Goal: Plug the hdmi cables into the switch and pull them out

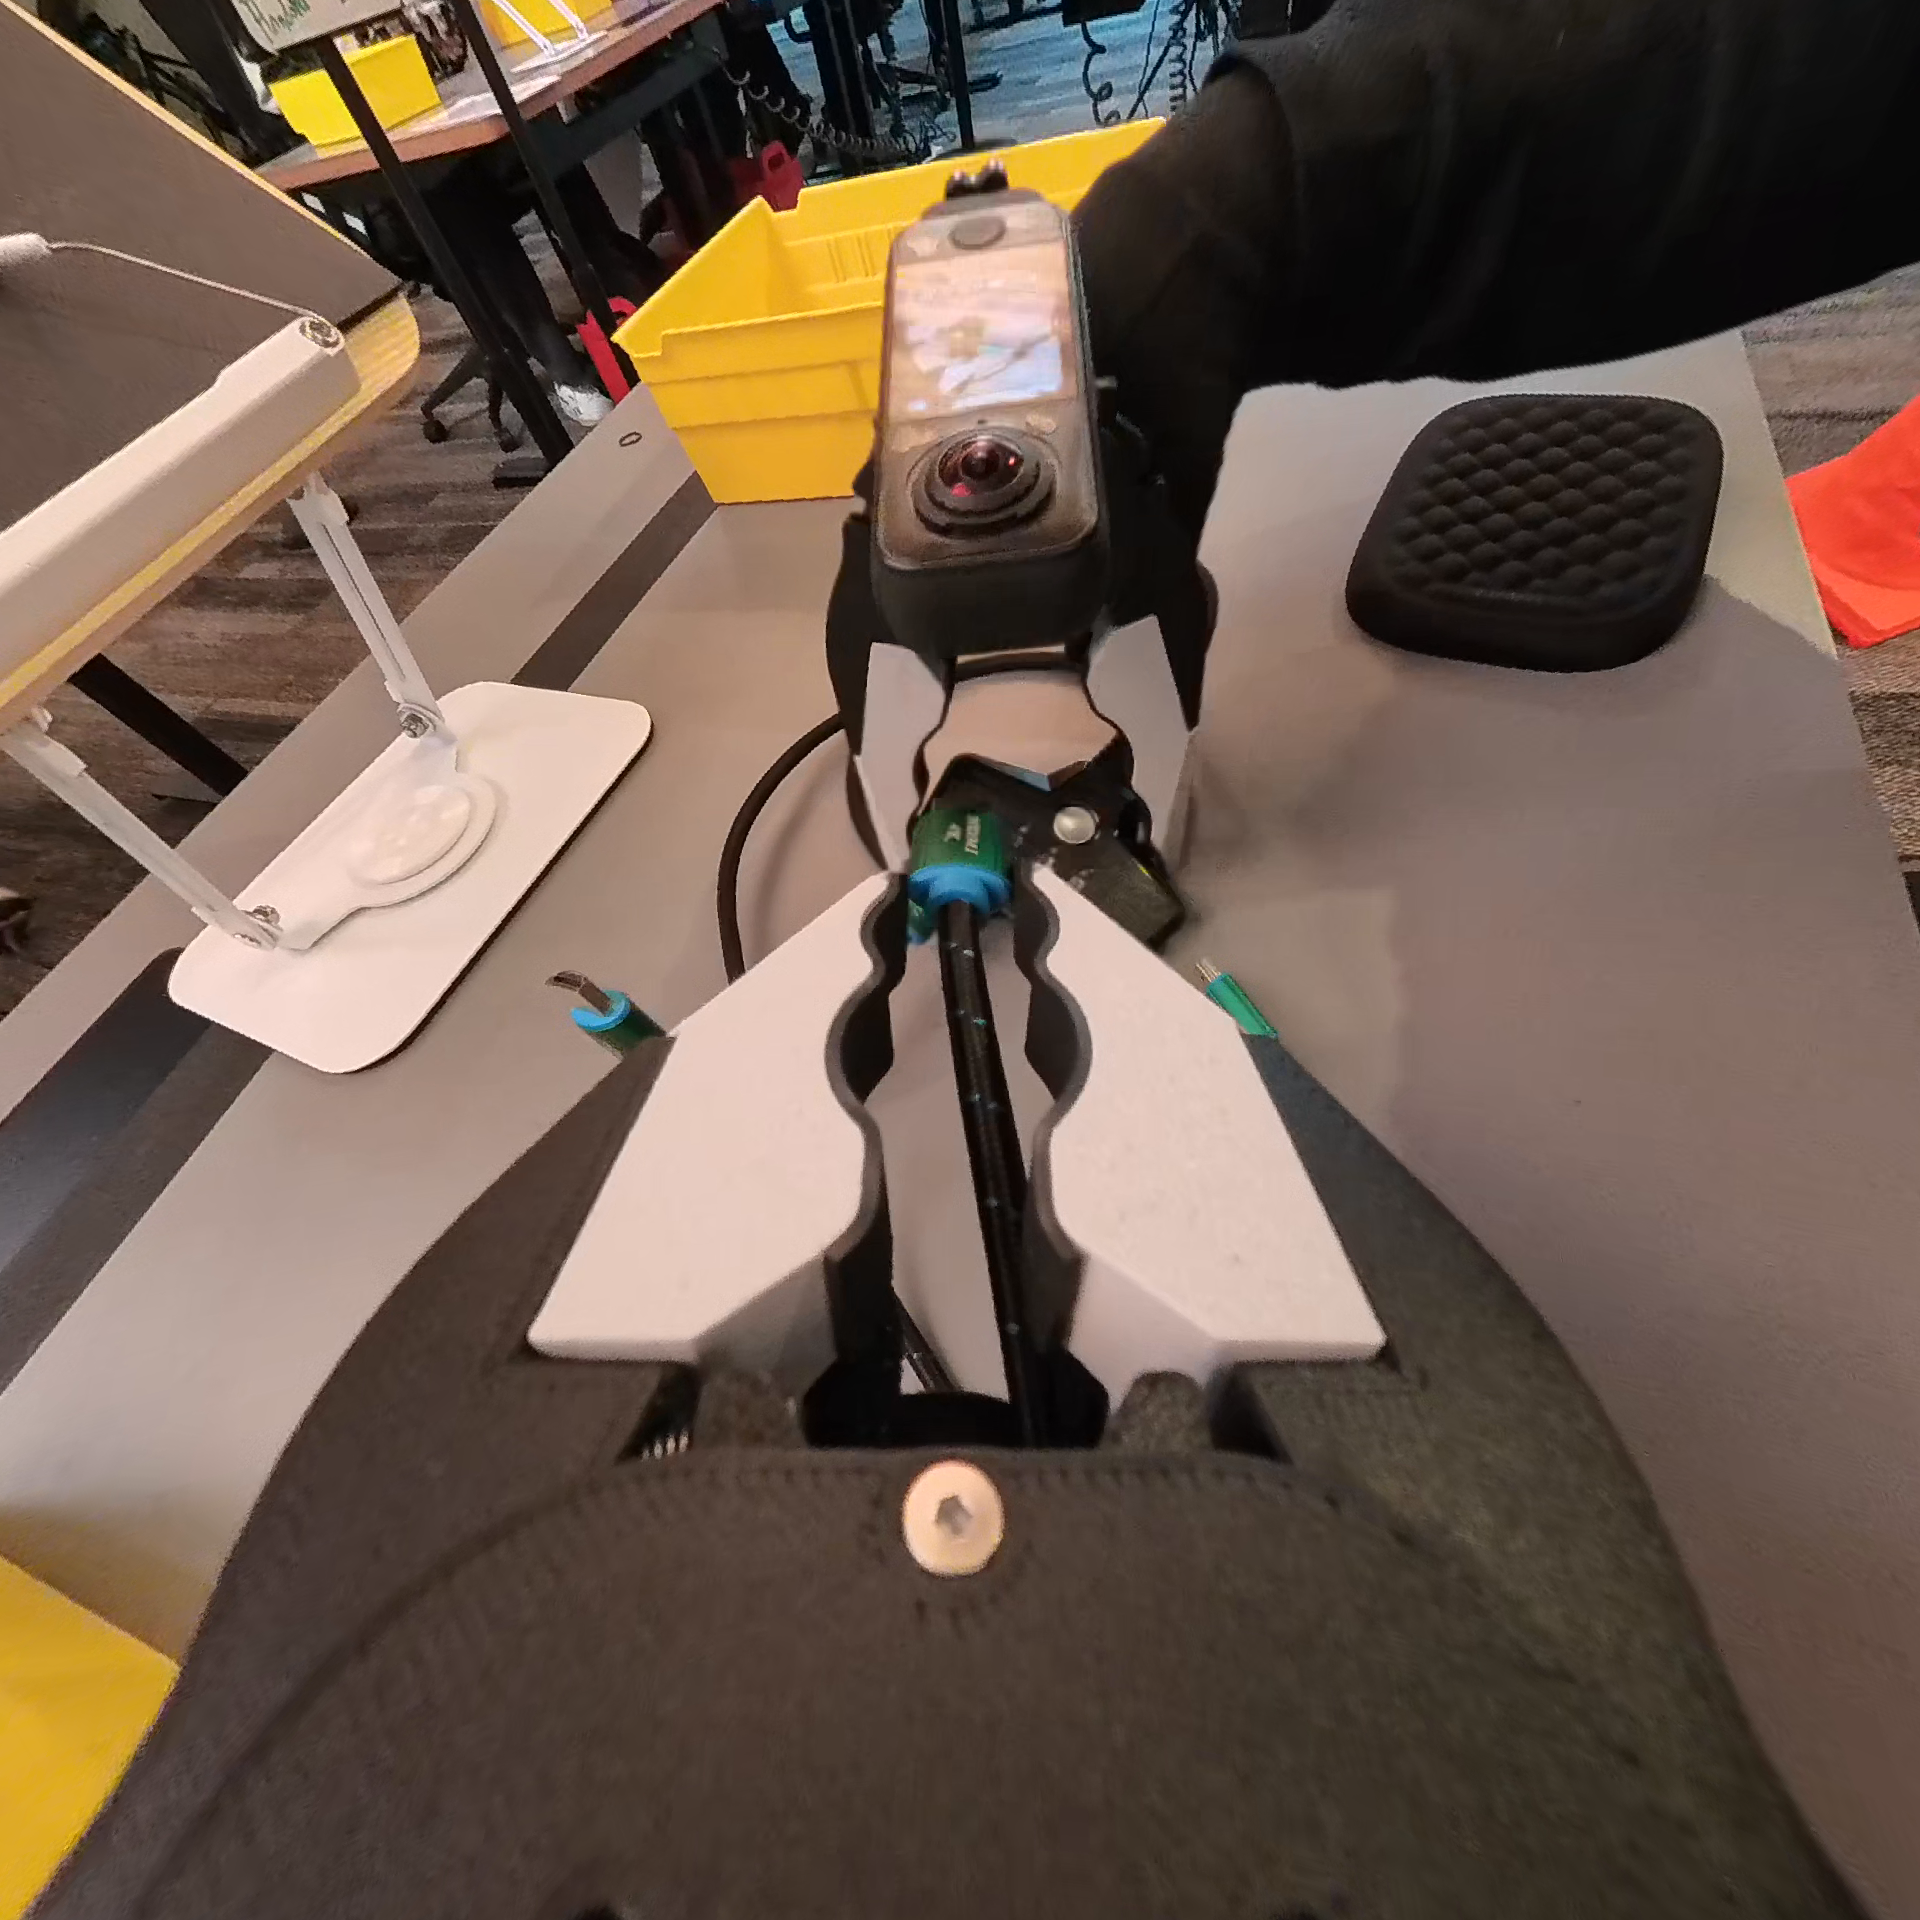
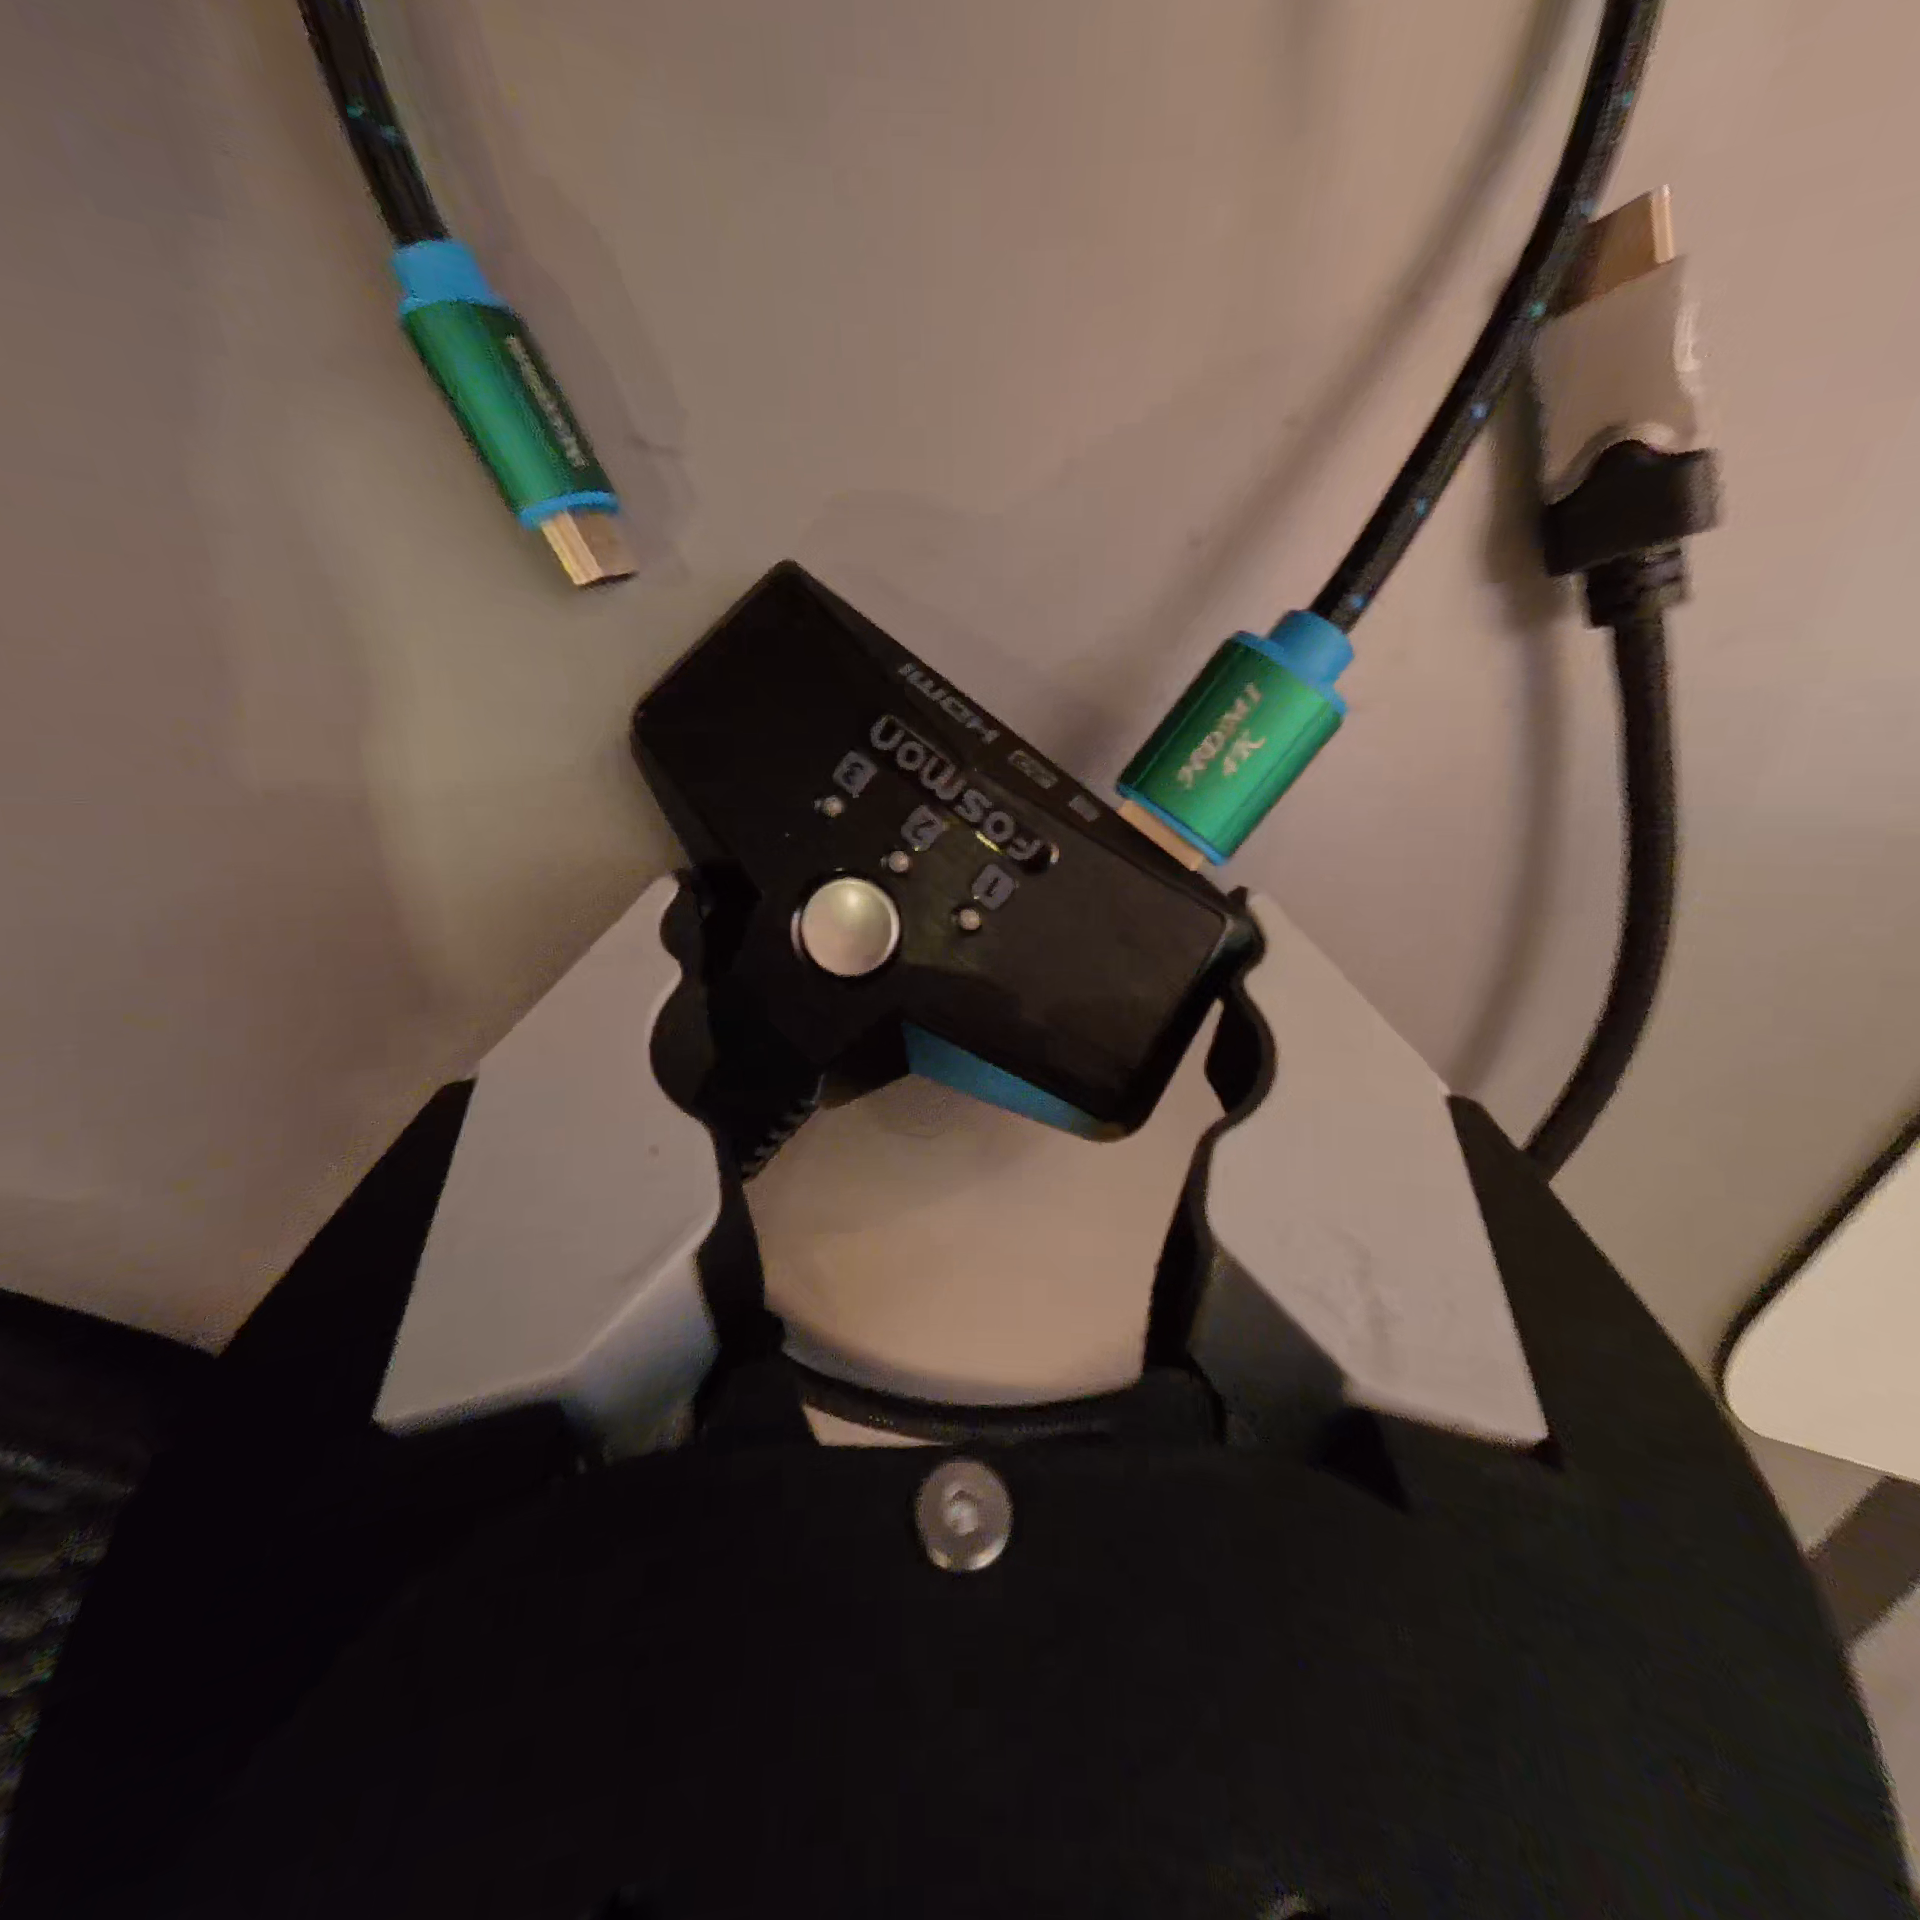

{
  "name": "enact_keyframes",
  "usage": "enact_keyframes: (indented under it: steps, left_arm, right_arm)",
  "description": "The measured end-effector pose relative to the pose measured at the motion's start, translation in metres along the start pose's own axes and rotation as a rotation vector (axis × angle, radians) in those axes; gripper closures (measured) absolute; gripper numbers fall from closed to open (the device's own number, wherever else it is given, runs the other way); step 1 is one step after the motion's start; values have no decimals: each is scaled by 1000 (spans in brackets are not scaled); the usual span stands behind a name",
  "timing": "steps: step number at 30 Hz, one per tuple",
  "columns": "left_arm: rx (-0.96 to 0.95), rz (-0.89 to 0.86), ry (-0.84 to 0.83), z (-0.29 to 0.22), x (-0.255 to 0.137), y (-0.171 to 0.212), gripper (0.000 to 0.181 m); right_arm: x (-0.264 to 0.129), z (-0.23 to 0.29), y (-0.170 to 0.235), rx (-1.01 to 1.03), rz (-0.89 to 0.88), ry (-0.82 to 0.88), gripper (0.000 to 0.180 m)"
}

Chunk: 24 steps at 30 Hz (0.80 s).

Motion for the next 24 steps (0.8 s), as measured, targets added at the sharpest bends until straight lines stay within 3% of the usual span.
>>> enact_keyframes:
  steps: [4,15,24]
  left_arm:
    - [1,4,4,-1,0,1,162]
    - [-6,-19,30,1,-5,-7,163]
    - [-106,-172,88,18,-40,-48,163]
  right_arm:
    - [-1,-1,-1,-8,44,12,84]
    - [-35,6,-4,4,-239,-34,86]
    - [-67,2,4,59,-330,-46,86]
Point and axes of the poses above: each gripper's, where its closed fingertips meet, x out along the fingers, y out of its underside, z = x × y across the jaws, the point moved 4 cm from there along -x, back along the fingers, and after that the axes turned 9 degrees about x, right-handed, at the moved point
